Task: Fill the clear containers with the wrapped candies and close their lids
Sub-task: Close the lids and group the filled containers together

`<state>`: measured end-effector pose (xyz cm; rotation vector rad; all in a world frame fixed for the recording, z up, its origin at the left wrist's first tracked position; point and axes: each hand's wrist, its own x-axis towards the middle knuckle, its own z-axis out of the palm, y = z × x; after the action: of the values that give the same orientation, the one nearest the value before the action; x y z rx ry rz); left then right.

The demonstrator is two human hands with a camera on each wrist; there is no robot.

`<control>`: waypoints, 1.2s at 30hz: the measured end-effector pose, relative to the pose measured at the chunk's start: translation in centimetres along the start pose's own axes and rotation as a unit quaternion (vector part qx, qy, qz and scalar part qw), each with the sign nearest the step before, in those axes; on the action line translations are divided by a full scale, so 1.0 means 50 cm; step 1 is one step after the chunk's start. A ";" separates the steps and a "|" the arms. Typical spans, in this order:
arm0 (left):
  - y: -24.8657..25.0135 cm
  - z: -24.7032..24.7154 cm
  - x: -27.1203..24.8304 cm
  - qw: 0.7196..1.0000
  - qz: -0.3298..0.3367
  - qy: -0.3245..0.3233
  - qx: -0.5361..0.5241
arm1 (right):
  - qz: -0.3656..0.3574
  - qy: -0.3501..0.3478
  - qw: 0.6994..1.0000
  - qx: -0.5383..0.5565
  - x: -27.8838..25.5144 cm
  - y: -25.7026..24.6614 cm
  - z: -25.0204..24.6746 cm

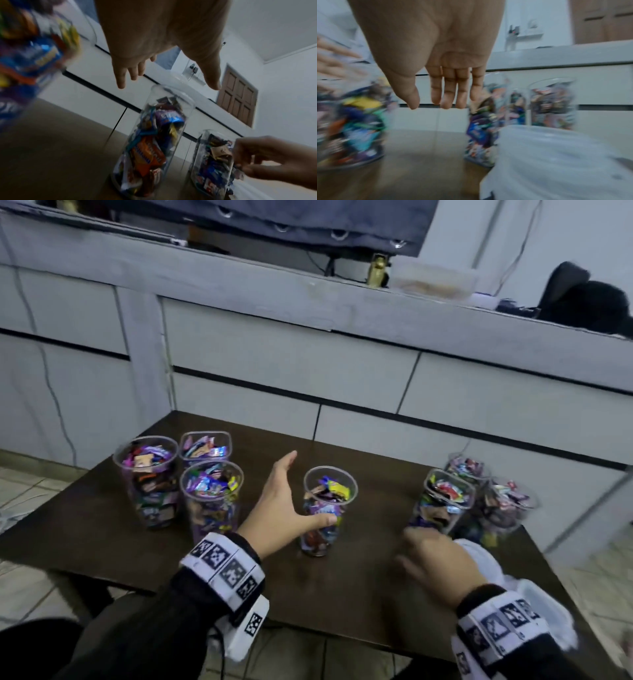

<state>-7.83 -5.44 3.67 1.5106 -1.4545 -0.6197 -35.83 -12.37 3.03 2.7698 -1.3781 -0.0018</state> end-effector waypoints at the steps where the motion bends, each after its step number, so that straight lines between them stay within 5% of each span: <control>1: -0.010 0.012 0.014 1.000 -0.015 -0.005 -0.016 | 0.046 0.024 0.999 0.011 -0.008 0.026 -0.010; 4: -0.034 0.041 0.043 0.998 -0.040 -0.023 -0.044 | 0.179 0.036 0.983 0.001 -0.030 0.089 -0.020; 8: -0.060 0.066 0.057 0.996 -0.047 -0.022 -0.068 | 0.306 -0.035 0.951 0.002 -0.033 0.138 0.008; 13: -0.077 0.068 0.071 0.998 -0.039 -0.019 -0.051 | 0.330 -0.100 0.938 0.048 -0.026 0.166 0.055; 21: -0.073 0.055 0.089 0.994 -0.034 -0.093 -0.047 | 0.331 -0.050 0.942 0.024 -0.044 0.173 0.025; 27: -0.070 0.058 0.089 0.989 -0.036 -0.128 -0.071 | 0.209 -0.211 0.955 0.008 -0.040 0.070 -0.082; 33: -0.061 0.069 0.084 0.983 -0.041 -0.157 -0.081 | 0.023 0.014 0.987 0.161 0.039 -0.072 -0.174; 36: -0.058 0.073 0.078 0.982 -0.043 -0.158 -0.091 | -0.030 0.038 0.987 0.151 0.093 -0.114 -0.166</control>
<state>-8.80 -10.50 0.44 1.3814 -1.5251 -1.0561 -28.30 -12.27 11.19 3.0130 -1.3793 0.3346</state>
